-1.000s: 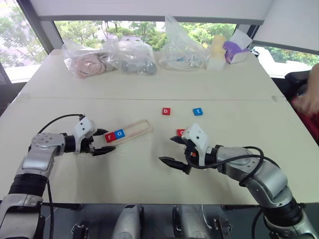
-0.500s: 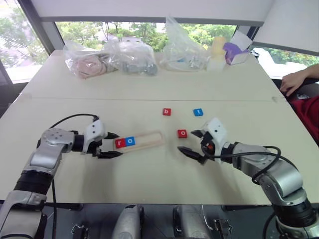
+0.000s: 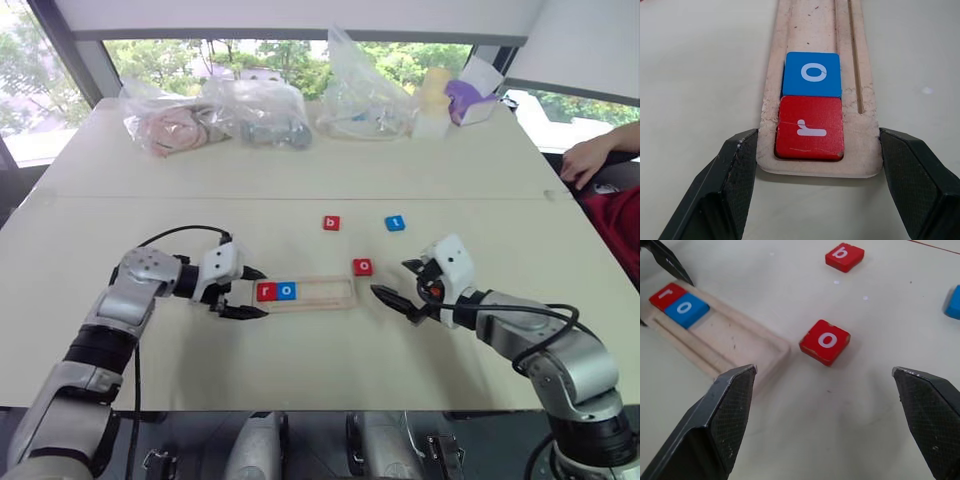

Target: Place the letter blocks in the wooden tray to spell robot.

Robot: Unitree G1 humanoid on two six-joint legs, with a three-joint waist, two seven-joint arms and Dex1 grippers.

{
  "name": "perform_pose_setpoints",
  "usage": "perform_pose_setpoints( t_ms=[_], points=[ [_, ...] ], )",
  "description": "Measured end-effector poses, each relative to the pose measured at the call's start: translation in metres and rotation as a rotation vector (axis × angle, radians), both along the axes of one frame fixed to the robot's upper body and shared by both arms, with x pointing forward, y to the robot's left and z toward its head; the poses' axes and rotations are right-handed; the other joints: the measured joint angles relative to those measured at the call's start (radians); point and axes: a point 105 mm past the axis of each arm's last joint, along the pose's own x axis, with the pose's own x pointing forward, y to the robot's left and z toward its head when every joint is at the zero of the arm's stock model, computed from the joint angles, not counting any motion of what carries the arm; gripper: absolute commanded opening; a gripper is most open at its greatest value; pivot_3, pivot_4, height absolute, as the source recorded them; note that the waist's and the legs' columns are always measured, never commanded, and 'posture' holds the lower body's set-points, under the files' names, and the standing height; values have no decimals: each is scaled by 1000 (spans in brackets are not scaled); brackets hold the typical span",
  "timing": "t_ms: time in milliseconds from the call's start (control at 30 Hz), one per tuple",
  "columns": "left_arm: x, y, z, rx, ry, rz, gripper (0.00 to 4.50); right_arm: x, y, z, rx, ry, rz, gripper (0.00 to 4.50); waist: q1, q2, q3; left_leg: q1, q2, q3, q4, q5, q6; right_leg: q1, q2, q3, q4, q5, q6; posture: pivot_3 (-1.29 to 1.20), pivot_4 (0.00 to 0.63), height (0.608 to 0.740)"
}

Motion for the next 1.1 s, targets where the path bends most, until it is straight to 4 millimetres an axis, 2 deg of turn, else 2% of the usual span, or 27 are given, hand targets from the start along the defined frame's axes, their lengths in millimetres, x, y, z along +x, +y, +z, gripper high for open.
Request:
perform_pose_setpoints(
  t_ms=[67,133,167,433,567,633,733,800,900,967,1033,1100],
  points=[
    [0,1,-1,7,-2,-19,3116,-1,1,-2,-1,10,2,4500,0,0,0,0,0,0,0,0,0,0,0,0,0,0,0,0,150,735],
    [1,1,-1,12,1,-26,4189,-1,3,-3,1,14,3,4500,0,0,0,0,0,0,0,0,0,0,1,0,0,0,1,0,150,735],
    [1,2,-1,13,1,-28,4458,-1,4,-2,4,13,5,4500,0,0,0,0,0,0,0,0,0,0,1,1,0,1,1,0,150,735],
    [2,3,-3,12,-17,-16,4458,3,12,2,24,-3,7,4500,0,0,0,1,1,0,1,0,0,1,4,2,1,1,2,0,150,735],
    [-1,18,2,23,-10,41,4458,13,24,14,60,-22,11,4500,-10,0,0,1,4,0,1,0,0,0,7,3,2,2,0,0,150,735],
    [-5,33,9,41,-6,82,4458,25,32,21,92,-23,-5,4500,-13,0,0,2,7,0,1,0,0,-1,9,3,2,4,-2,0,150,735],
    [-15,55,22,64,15,152,4458,57,54,34,169,-2,-64,4500,-25,0,1,3,12,1,1,0,0,-2,13,3,3,5,-6,0,150,735],
    [-15,61,34,44,9,202,4458,76,64,32,180,35,-119,4500,-24,0,1,3,13,1,1,0,0,-2,14,2,4,5,-7,0,150,735],
    [-2,64,57,-81,-56,358,4458,103,81,16,171,114,-205,4500,-20,1,1,2,13,2,1,0,0,-3,13,2,3,6,-4,0,150,735],
    [4,60,72,-166,-105,434,4458,114,93,6,150,140,-229,4500,-22,1,1,2,12,4,1,0,-1,-3,12,3,3,7,-3,0,150,735],
    [0,57,77,-207,-129,488,4458,122,99,0,127,141,-255,4500,-29,0,1,1,11,8,0,0,0,-5,11,6,3,9,1,0,150,735],
    [-9,52,72,-231,-115,520,4458,131,100,-4,96,128,-288,4500,-33,0,1,1,11,11,-1,0,0,-6,9,9,2,9,2,0,150,735]
  ],
)
